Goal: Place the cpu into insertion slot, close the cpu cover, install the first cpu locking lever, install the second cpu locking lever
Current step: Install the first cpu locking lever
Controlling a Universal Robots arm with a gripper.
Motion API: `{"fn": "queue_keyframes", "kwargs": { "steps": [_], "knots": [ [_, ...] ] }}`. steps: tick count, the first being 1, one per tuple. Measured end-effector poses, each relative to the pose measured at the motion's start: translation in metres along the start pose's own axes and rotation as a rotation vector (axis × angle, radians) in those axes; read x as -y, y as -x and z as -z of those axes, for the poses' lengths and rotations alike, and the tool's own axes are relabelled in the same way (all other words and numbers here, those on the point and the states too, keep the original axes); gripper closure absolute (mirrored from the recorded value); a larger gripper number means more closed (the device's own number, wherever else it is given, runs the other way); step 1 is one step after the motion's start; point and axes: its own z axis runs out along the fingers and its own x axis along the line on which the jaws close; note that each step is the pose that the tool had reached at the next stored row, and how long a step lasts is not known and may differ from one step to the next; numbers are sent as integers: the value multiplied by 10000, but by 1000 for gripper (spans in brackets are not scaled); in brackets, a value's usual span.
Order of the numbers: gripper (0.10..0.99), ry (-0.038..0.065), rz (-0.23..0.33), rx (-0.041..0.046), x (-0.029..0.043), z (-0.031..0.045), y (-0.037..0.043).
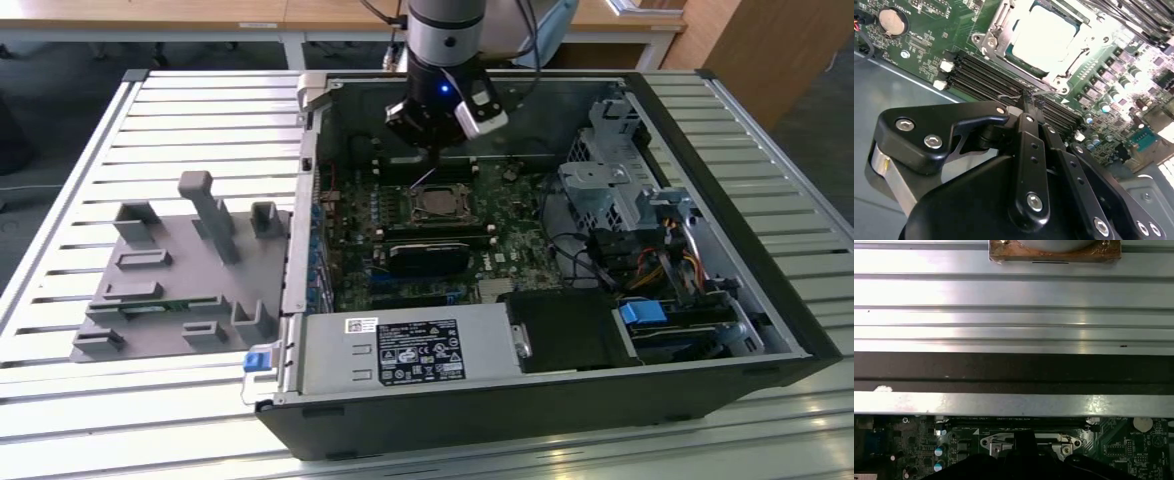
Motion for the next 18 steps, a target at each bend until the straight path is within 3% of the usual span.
{"fn": "queue_keyframes", "kwargs": {
  "steps": [18],
  "knots": [
    [980, -1, 7, -1, -33, -187, 168]
  ]
}}
